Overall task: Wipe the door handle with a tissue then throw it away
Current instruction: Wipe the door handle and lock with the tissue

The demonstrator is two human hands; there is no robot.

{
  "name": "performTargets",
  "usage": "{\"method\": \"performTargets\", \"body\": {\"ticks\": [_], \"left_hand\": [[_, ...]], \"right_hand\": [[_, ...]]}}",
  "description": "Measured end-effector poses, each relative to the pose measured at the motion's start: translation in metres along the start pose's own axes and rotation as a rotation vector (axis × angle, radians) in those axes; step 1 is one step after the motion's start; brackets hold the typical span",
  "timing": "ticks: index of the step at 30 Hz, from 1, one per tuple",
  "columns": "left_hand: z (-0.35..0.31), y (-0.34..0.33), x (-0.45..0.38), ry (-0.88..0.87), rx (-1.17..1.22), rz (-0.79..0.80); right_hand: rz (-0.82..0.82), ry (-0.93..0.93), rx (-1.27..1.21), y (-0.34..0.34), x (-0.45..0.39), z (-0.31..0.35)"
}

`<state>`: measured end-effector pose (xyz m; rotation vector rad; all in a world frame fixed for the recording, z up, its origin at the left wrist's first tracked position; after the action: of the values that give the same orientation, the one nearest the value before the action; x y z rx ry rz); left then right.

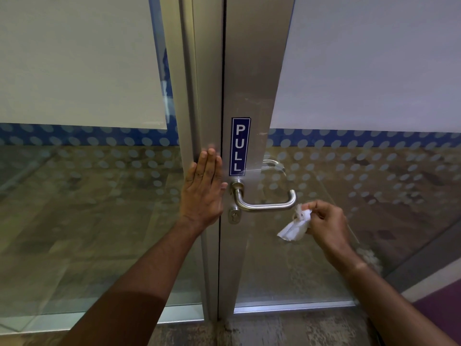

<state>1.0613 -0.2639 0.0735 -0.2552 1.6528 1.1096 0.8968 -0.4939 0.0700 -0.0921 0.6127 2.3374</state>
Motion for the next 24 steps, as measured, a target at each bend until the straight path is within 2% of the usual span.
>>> {"method": "performTargets", "body": {"ticks": [6, 11, 17, 22, 24], "left_hand": [[0.0, 0.0, 0.001, -0.002, -0.004, -0.008], [0.0, 0.0, 0.001, -0.003, -0.008, -0.008], [0.0, -0.001, 0.001, 0.005, -0.014, 0.009], [0.0, 0.0, 0.001, 0.004, -0.015, -0.008], [-0.001, 0.001, 0.0, 0.003, -0.017, -0.008]], "right_hand": [[0.047, -0.007, 0.049, 0.002, -0.002, 0.009], [-0.072, 0.072, 0.125, -0.001, -0.004, 0.009], [-0.067, -0.058, -0.331, -0.009, -0.014, 0.01], [0.105, -0.212, -0.645, -0.017, -0.015, 0.029], [0.11, -0.265, -0.754, -0.019, -0.012, 0.027]]}}
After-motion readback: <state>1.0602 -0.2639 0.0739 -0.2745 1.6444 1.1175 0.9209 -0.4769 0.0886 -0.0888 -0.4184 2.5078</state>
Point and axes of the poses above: each hand's wrist, its own x-axis away from the middle knuckle, its own y-axis out of the back of the hand, z = x × y, the point moved 2 cm from there along -x, towards the middle knuckle, and after that the axes turned 6 degrees about y, right-handed, at the moved point
